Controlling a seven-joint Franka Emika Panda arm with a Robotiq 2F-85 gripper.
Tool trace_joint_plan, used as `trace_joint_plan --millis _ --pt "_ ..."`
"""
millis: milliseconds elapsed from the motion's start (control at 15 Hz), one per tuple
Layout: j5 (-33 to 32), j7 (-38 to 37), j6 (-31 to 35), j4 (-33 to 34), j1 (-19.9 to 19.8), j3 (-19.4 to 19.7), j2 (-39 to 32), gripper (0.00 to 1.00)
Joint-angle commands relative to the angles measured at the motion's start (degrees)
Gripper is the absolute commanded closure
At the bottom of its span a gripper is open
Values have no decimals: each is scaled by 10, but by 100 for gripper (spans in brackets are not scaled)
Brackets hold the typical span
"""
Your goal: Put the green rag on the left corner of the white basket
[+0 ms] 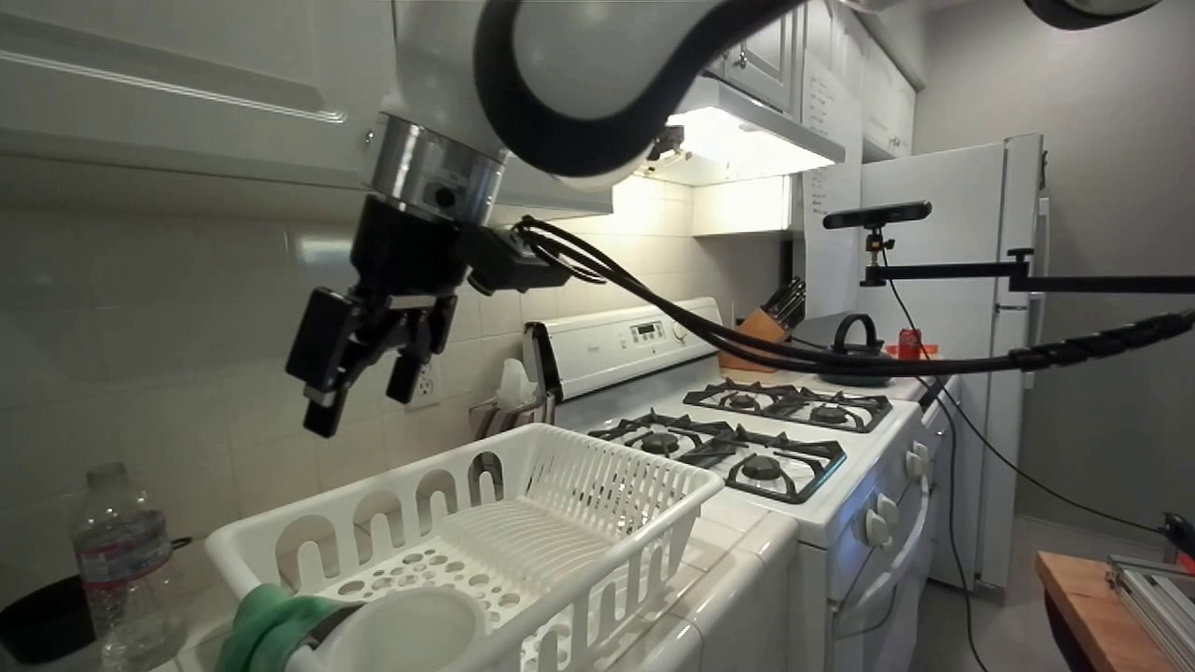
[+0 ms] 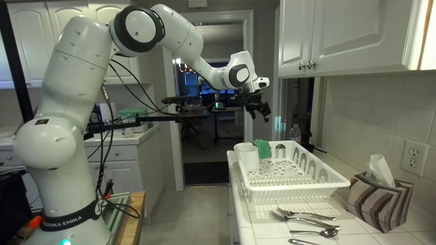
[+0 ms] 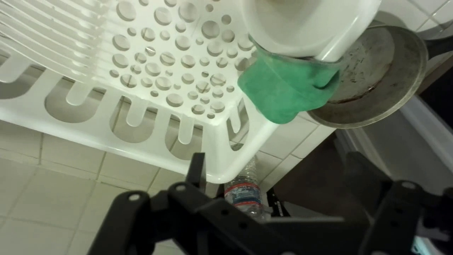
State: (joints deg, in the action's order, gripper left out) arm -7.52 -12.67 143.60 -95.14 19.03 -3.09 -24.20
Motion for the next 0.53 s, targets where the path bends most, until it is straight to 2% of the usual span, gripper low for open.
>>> trace_joint_plan --millis 0,67,467 --pt "-55 -85 37 -76 10 31 49 0" --pt "-28 -41 16 -28 -6 6 15 0" --pt "-40 -63 24 -52 -6 16 33 0"
